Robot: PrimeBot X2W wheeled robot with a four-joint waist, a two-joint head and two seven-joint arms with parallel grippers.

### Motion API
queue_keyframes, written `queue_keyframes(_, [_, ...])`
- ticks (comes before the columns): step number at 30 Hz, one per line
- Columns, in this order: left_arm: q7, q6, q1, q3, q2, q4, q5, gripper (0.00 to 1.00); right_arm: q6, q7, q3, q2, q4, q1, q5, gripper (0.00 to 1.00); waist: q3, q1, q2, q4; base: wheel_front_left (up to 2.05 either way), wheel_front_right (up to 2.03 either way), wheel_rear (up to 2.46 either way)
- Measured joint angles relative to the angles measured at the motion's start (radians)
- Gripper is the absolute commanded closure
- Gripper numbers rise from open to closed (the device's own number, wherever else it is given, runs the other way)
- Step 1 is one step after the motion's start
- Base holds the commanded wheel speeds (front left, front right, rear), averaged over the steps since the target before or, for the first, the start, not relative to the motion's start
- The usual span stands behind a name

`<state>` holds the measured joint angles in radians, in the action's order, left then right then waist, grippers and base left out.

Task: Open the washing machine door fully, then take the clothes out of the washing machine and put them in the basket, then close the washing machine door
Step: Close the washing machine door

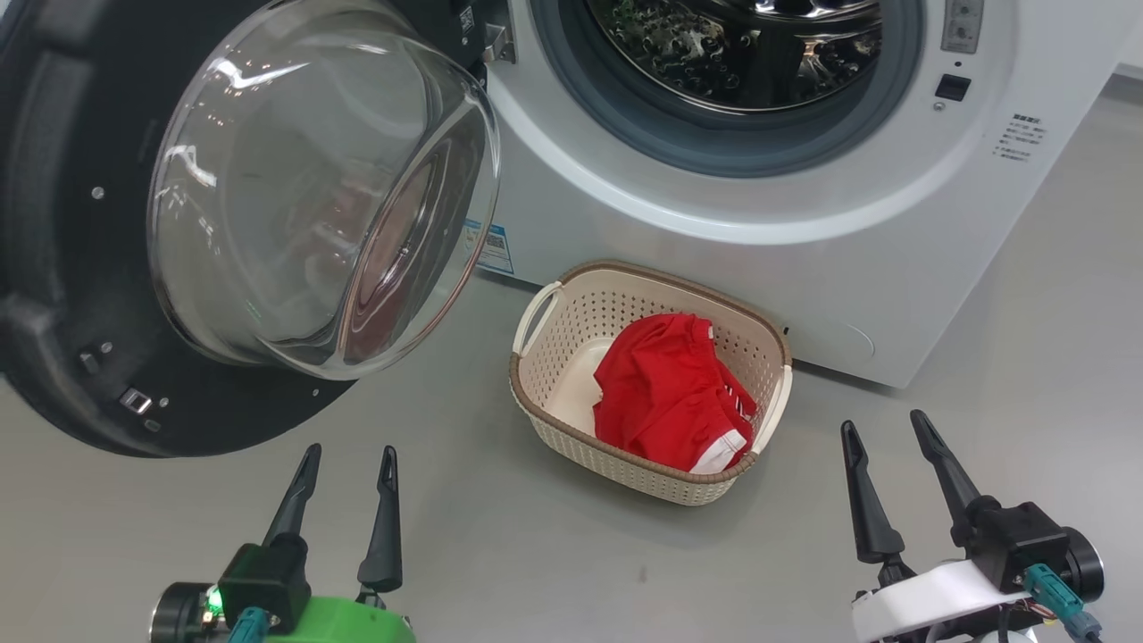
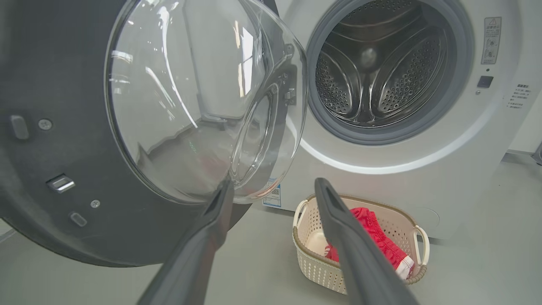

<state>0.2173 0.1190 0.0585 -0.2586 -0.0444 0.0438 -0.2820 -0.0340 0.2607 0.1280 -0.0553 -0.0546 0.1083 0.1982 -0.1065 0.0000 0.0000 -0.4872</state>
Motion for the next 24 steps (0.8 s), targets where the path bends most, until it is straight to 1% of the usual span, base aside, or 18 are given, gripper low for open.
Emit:
queue_keyframes(2, [0.004, 0.0, 0.001, 0.012, 0.0, 0.0, 0.0, 0.0, -0.009, 0.0, 0.01, -0.001, -0.002, 0.0, -0.004, 0.0, -0.001, 0.0, 0.0, -0.011, 0.0, 0.0, 0.0])
queue_keyframes(8, [0.004, 0.0, 0.001, 0.018, 0.0, 0.0, -0.005, 0.0, -0.009, 0.0, 0.014, -0.001, -0.008, 0.0, -0.007, 0.0, -0.003, 0.0, 0.0, -0.018, 0.0, 0.0, 0.0])
queue_keyframes(12, [0.009, 0.0, 0.001, 0.02, 0.0, 0.001, -0.005, 0.0, -0.016, 0.0, 0.017, 0.0, -0.018, -0.001, -0.007, 0.0, 0.002, 0.0, 0.0, -0.015, 0.0, 0.0, 0.0])
queue_keyframes(19, [0.01, 0.0, 0.001, 0.016, 0.0, 0.002, -0.005, 0.0, -0.016, 0.0, 0.017, 0.0, -0.019, -0.001, -0.007, 0.0, 0.005, 0.0, 0.0, -0.012, 0.0, 0.0, 0.0])
queue_keyframes(20, [0.01, 0.0, 0.001, 0.015, 0.0, 0.003, -0.005, 0.04, -0.016, 0.0, 0.017, 0.0, -0.019, -0.001, -0.007, 0.0, 0.006, 0.0, 0.0, -0.011, 0.0, 0.0, 0.0])
queue_keyframes(21, [0.009, 0.0, 0.001, 0.012, 0.0, 0.003, -0.005, 0.27, -0.016, 0.0, 0.017, 0.0, -0.019, -0.001, -0.007, 0.0, 0.007, 0.0, 0.0, -0.01, 0.0, 0.0, 0.0])
queue_keyframes(22, [0.009, 0.0, 0.001, 0.01, 0.0, 0.004, -0.005, 0.58, -0.016, 0.0, 0.017, 0.0, -0.019, -0.001, -0.007, 0.0, 0.007, 0.0, 0.0, -0.01, 0.0, 0.0, 0.0])
queue_keyframes(23, [0.009, 0.0, 0.001, 0.007, 0.0, 0.005, -0.005, 0.84, -0.016, 0.0, 0.017, 0.0, -0.019, -0.001, -0.007, 0.0, 0.008, 0.0, 0.0, -0.009, 0.0, 0.0, 0.0])
queue_keyframes(24, [0.009, 0.0, 0.001, 0.005, 0.0, 0.005, -0.005, 1.0, -0.016, 0.0, 0.017, 0.0, -0.019, -0.001, -0.007, 0.0, 0.008, 0.0, 0.0, -0.009, 0.0, 0.0, 0.0])
